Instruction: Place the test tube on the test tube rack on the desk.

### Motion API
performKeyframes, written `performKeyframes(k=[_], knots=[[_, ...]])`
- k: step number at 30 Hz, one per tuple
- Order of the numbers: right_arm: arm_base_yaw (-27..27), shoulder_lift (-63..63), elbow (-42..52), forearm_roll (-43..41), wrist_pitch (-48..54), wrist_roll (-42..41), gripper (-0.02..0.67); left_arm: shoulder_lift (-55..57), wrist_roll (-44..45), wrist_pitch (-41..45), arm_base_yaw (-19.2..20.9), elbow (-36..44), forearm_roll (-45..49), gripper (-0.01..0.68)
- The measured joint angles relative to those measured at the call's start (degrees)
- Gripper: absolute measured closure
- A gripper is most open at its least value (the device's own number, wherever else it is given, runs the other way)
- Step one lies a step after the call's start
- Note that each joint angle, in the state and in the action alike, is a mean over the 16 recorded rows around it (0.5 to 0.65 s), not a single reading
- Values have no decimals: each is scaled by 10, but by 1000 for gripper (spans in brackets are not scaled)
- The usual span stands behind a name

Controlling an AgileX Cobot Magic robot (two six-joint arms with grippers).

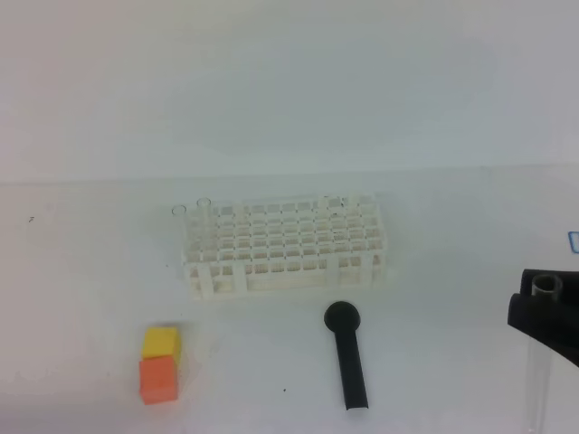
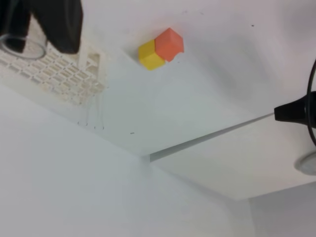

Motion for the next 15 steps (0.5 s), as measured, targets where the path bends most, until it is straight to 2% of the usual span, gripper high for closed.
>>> performKeyframes(k=[15], knots=[[0, 0, 0, 0, -1, 12, 527, 0, 0, 0, 3, 0, 0, 673]])
